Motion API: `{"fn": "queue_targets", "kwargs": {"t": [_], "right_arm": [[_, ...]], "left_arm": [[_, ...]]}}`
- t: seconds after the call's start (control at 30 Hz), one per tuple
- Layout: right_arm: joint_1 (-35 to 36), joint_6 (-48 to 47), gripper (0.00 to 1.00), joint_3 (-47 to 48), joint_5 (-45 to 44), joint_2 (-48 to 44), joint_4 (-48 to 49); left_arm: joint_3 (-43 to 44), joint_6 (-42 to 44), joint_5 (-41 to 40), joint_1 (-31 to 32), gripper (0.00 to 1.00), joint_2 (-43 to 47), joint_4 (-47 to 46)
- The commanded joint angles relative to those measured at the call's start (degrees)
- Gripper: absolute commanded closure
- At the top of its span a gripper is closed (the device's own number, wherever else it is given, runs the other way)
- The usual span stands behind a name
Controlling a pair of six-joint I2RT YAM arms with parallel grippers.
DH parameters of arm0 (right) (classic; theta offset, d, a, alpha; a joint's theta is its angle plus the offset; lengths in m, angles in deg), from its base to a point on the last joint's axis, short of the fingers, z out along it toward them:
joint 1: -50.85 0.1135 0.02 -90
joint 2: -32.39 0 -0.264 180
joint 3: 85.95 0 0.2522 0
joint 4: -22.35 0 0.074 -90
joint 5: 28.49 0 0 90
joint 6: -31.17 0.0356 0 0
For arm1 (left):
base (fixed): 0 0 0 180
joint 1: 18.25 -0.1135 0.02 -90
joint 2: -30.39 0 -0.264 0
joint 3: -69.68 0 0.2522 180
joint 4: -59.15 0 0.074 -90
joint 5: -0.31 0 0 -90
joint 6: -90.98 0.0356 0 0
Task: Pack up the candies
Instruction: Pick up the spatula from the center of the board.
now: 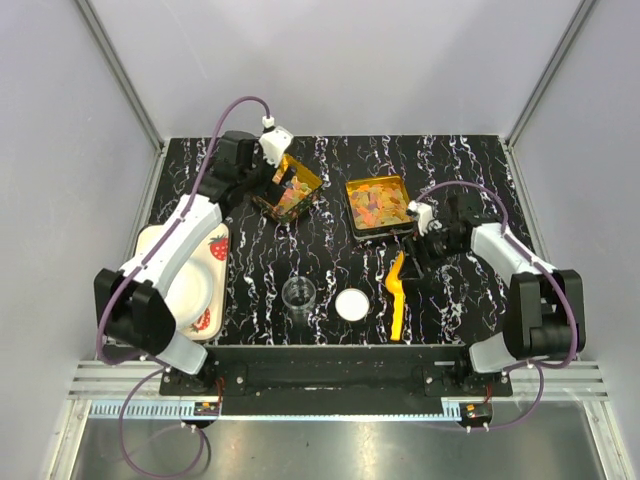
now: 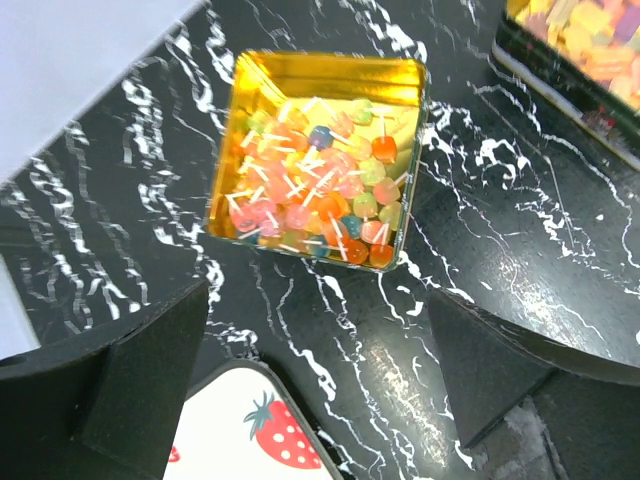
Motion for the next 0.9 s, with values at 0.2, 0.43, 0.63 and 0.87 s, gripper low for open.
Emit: {"fn": "queue_targets", "kwargs": {"t": [0.2, 0.43, 0.63, 0.87], "right_arm": [[5.9, 3.6, 0.38, 3.5, -6.7, 6.7, 4.5], [7.4, 4.2, 0.58, 3.2, -7.5, 6.4, 5.4], [9.8, 4.3, 0.82, 3.9, -10.0, 6.1, 5.0], [11.0, 2.4, 1.00, 6.4, -12.6, 5.4, 2.8]], "left_arm": [[-3.8, 0.4, -1.2, 0.6, 0.01, 9.6, 0.6], [-3.7, 0.2, -1.3, 0.7, 0.01, 12.2, 1.8], [-3.5, -0.6, -1.3, 0.8, 0.01, 12.7, 2.5], [-4.7, -1.1, -1.2, 1.1, 0.01, 13.0, 2.7]]}}
